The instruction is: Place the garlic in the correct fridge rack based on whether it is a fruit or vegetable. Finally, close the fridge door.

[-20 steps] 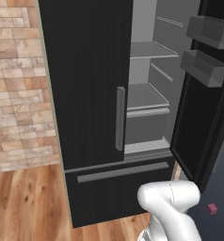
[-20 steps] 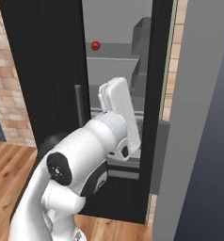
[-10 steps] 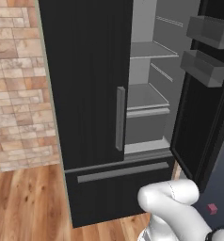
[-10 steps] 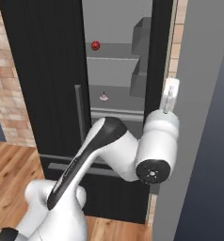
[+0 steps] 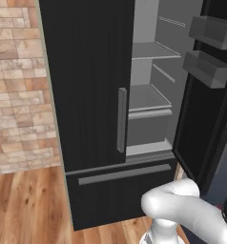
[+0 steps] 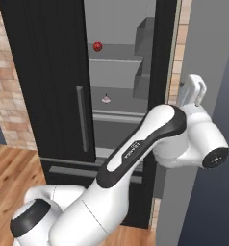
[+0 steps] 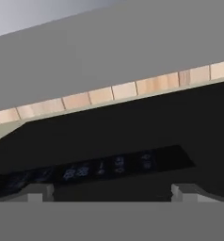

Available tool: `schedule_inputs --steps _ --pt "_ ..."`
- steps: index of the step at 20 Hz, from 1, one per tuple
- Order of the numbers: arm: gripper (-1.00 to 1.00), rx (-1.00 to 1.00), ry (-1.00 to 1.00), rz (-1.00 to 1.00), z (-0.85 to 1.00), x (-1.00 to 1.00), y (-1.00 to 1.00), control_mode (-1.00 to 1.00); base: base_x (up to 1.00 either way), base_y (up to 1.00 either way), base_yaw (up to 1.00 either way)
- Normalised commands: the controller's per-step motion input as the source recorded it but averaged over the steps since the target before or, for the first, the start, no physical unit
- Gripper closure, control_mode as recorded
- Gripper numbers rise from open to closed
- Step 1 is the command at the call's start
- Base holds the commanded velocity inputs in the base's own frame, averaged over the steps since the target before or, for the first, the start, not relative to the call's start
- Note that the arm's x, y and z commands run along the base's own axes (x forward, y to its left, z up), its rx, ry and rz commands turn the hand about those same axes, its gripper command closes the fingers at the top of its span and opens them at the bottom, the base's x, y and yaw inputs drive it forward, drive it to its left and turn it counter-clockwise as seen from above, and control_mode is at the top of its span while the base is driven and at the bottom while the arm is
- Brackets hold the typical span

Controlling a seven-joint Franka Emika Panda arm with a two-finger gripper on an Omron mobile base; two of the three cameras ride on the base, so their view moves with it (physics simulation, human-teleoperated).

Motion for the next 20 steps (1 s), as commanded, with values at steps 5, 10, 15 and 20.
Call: schedule_inputs --steps 5,10,15,20 --pt "-1.00 -0.03 0.00 0.15 -0.02 0.16 0.52 -1.00 0.00 0.00 0.00" --pt "-1.00 -0.06 0.00 0.11 0.00 0.16 0.72 -1.00 0.00 0.00 0.00" --pt "-1.00 -0.01 0.00 0.13 0.00 0.32 0.49 -1.00 0.00 0.00 0.00" --pt "-1.00 0.00 -0.09 0.06 0.05 -0.15 -0.50 -1.00 0.00 0.00 0.00"
